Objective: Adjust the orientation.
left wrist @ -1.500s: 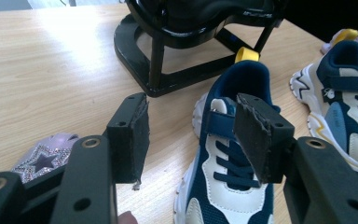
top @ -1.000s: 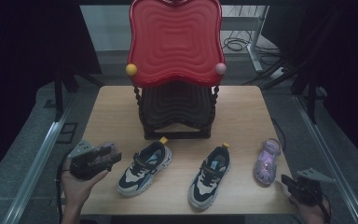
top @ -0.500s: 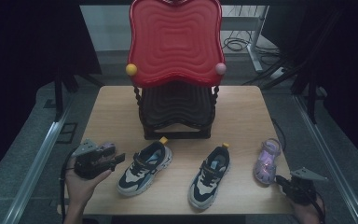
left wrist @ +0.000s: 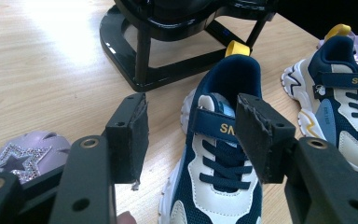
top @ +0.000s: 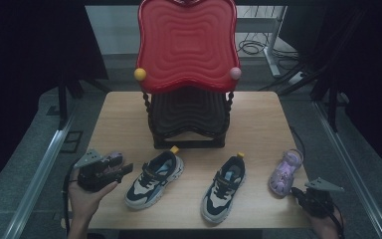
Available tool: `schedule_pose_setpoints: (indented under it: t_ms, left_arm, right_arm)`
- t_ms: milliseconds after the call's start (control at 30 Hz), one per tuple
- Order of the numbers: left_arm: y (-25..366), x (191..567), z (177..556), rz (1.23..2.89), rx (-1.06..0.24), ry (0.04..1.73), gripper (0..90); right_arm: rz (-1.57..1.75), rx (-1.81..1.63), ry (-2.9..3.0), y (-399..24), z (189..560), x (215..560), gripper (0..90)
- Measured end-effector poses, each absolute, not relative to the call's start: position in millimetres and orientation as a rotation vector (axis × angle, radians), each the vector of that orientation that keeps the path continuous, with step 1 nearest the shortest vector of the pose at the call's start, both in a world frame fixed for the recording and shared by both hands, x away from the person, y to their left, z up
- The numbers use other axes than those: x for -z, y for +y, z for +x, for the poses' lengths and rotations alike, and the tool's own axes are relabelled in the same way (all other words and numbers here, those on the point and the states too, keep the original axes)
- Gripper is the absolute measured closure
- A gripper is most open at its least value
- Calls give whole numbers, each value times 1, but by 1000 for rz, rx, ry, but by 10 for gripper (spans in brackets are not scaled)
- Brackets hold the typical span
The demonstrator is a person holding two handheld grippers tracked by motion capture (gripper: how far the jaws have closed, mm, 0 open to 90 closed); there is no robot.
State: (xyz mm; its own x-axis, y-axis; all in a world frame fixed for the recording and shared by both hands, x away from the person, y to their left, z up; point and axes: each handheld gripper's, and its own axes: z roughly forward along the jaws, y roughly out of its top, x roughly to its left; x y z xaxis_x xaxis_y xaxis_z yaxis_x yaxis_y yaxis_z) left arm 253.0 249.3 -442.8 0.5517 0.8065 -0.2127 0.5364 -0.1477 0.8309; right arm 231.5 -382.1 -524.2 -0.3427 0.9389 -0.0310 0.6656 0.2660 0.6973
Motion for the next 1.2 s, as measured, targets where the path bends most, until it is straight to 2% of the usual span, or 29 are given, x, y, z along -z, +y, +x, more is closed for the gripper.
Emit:
schedule_pose_setpoints:
  t_ms: [233, 1200]
  left_arm:
    - [249, 438, 249, 1809, -372, 1086, 454]
    - [248, 445, 253, 1861, -311, 1116, 440]
  right_arm:
    - [1442, -822, 2112, -379, 232, 525, 900]
    - [1353, -824, 2178, -351, 239, 525, 900]
